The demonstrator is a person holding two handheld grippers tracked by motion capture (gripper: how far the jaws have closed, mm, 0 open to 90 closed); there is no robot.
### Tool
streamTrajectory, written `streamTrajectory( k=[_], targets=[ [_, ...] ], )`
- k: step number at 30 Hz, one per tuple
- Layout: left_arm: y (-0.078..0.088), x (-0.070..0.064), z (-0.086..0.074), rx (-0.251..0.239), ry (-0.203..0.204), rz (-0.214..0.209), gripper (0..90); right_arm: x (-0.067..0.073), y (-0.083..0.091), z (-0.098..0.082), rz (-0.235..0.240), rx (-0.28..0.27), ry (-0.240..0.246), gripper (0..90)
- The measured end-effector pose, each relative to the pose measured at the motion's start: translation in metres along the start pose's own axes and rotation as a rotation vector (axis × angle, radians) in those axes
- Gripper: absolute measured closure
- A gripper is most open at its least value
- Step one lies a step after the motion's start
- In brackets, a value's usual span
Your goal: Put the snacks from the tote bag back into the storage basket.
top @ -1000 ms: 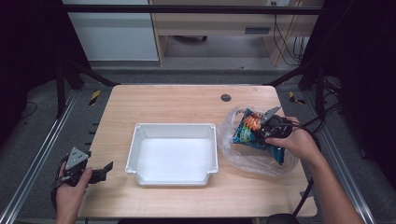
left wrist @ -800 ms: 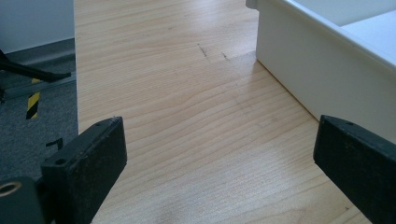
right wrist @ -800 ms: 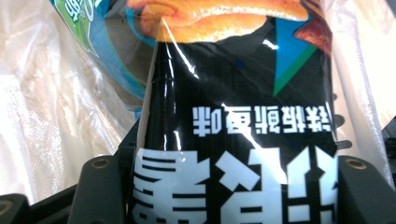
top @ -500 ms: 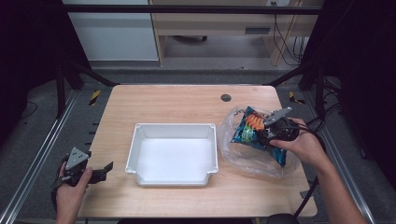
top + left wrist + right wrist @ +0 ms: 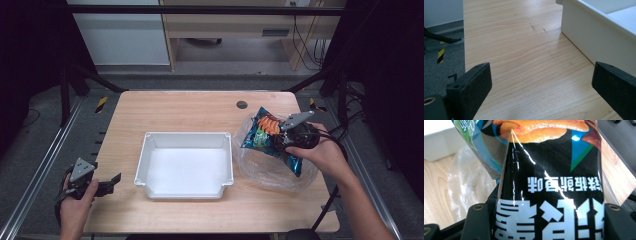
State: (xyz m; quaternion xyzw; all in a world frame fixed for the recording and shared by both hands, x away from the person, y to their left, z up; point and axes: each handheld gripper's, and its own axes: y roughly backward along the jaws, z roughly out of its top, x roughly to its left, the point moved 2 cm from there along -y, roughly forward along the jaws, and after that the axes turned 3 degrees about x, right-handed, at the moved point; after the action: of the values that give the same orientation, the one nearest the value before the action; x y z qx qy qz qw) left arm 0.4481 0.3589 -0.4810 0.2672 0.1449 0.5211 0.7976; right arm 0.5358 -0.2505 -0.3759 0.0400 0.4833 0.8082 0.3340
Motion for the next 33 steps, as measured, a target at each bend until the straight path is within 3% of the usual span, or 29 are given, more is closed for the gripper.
streamTrajectory(
  k=[17, 33],
  targets=[
    [0.000, 0.000, 0.000, 0.000, -0.005, 0.001, 2.5, 0.009, -0.016, 0.012, 0.027, -0.006, 0.021, 38.9],
    [0.001, 0.000, 0.000, -0.002, -0.003, 0.009, 2.5, 0.013, 0.006, 0.020, 0.004, -0.056, 0.032, 39.0]
  ],
)
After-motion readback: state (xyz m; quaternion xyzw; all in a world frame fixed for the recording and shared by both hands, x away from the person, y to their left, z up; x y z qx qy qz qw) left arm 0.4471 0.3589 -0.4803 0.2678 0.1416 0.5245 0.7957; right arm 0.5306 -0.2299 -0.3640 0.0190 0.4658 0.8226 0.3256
